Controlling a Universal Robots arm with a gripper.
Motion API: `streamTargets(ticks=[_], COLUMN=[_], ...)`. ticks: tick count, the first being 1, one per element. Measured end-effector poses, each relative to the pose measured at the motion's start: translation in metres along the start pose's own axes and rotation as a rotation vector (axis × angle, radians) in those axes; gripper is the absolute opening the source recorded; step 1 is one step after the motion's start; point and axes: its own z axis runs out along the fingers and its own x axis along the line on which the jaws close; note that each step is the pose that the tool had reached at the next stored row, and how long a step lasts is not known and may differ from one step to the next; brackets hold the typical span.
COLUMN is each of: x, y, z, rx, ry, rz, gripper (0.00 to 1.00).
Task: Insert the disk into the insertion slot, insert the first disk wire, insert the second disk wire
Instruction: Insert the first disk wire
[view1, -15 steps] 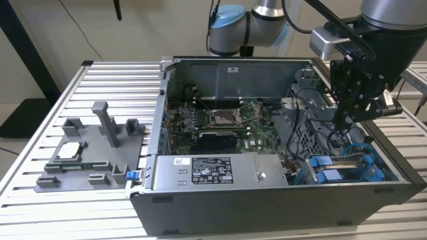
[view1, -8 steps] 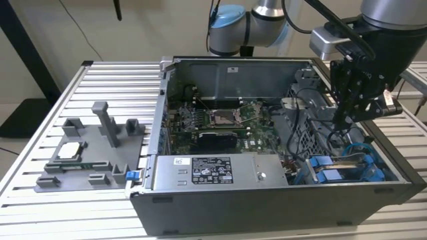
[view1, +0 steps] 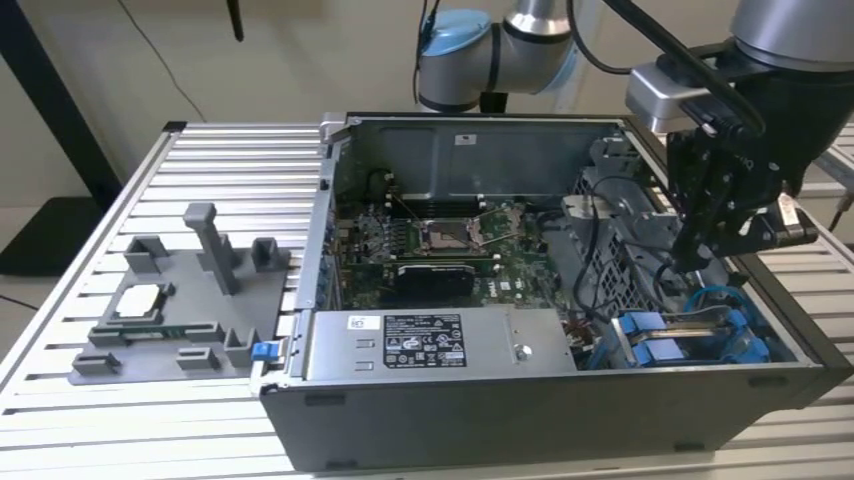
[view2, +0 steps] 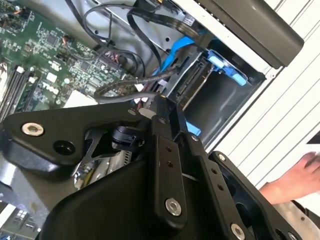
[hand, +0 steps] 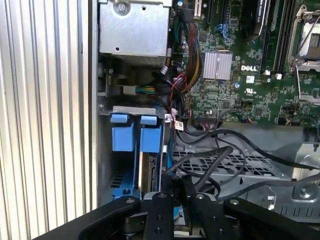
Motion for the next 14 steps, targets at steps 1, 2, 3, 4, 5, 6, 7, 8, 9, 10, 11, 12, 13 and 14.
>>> streamTargets(ticks=[1, 2, 3, 4, 5, 6, 7, 8, 9, 10, 11, 12, 13, 14], x=[0.0024, 0.0045, 0.0067, 0.0087, 0.0102, 0.0111, 0.0117, 0.0121, 0.0126, 0.013, 0.0133, 0.0137, 0.0141, 0.0145], y=[0.0001, 0.0002, 0.0001, 0.0, -0.0002, -0.0008, -0.0019, -0.0038, -0.0061, -0.0086, -0.011, -0.0134, -0.0158, -0.0181], z=[0.0003, 0.0007, 0.0012, 0.0019, 0.0025, 0.0034, 0.0042, 0.0049, 0.0057, 0.0064, 0.0072, 0.0081, 0.009, 0.0099], rx=[0.0, 0.0, 0.0, 0.0, -0.0013, -0.0042, -0.009, -0.0162, -0.0251, -0.0337, -0.0408, -0.0478, -0.0542, -0.0599], ry=[0.0003, 0.0005, 0.0005, 0.0005, 0.0007, 0.0006, 0.0005, 0.0003, 0.0, -0.0002, -0.0004, -0.0009, -0.0017, -0.0028], rz=[0.001, 0.002, 0.003, 0.004, 0.005, 0.005, 0.006, 0.006, 0.006, 0.006, 0.006, 0.006, 0.006, 0.007], gripper=[0.0, 0.0, 0.0, 0.0, 0.0, 0.0, 0.0, 0.0, 0.0, 0.0, 0.0, 0.0, 0.0, 0.0])
